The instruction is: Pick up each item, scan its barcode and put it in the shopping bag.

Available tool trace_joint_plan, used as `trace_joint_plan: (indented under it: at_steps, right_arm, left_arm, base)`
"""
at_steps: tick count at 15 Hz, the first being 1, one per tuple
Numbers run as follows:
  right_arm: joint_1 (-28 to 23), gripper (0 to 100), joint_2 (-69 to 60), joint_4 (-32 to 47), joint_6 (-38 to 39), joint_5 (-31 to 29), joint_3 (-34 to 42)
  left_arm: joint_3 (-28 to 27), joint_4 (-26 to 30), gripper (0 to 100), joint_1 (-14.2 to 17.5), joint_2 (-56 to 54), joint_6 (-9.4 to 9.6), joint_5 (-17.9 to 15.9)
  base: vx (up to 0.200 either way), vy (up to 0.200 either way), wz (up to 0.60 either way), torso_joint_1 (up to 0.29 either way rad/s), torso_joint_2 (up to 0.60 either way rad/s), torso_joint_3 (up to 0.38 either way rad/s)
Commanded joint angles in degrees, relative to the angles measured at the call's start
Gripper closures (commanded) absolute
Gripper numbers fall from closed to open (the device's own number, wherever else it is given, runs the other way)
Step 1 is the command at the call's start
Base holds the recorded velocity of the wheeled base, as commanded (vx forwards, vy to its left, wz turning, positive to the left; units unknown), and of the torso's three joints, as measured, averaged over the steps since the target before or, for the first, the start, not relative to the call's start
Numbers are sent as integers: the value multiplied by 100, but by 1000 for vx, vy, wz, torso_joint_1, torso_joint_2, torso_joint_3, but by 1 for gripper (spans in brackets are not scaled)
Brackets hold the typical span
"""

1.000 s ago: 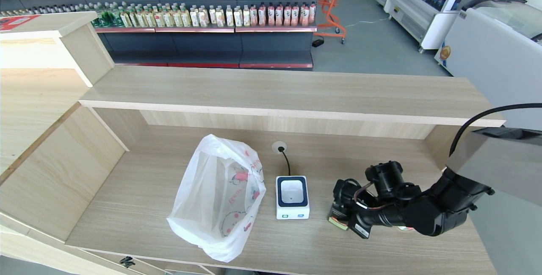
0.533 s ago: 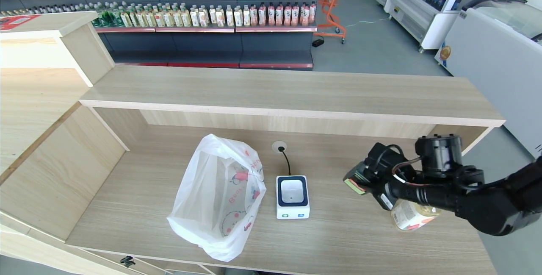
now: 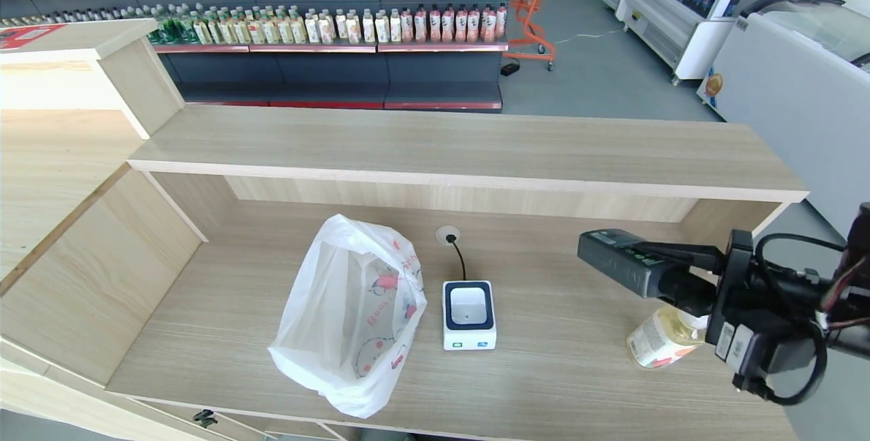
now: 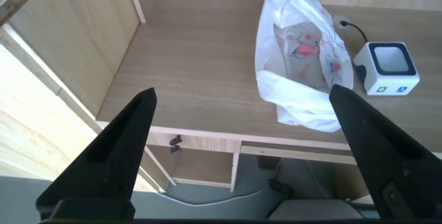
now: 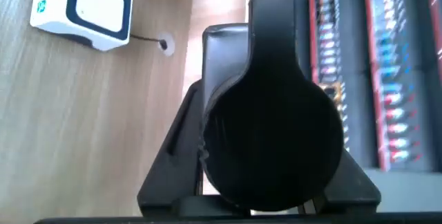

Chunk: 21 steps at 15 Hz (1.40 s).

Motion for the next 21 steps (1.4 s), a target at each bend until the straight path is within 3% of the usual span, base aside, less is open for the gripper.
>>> trace_joint_plan:
  at_steps: [1,2,3,5,7,12,18,21]
  right_arm:
    - [116,100,246,-68,-2163,1378,-47]
    - [397,100,492,-15,-3552,1765,-47]
    - [591,100,659,152,-4071,2064,-47]
    - [678,100,949,1136,-4378,2284,-74]
    - [837,100,1143,1479,-5319,2661,-153]
    - [1223,100,1354,1444,-6013,3277,-276]
    - [1496,100,1477,1408,-6092,3268,-487]
    - [1557,100,1591,1417,-6048,3259,-996]
  left_arm:
    - [0,0,0,0,1,0,0]
    - [0,0,0,0,1,0,0]
    - [0,0,0,0,1,0,0]
    - [0,0,0,0,1,0,0]
    - [0,0,0,0,1,0,0]
    - [0,0,0,0,1,0,0]
    - [0,0,0,0,1,0,0]
    - [0,0,0,0,1,0,0]
  base:
    - [0,0,0,0,0,0]
    - [0,0,0,0,0,0]
    - [0,0,0,0,0,0]
    - [0,0,0,0,0,0]
    - [0,0,0,0,0,0]
    - [0,0,0,0,0,0]
    - [0,0,0,0,0,0]
    - [0,0,0,0,0,0]
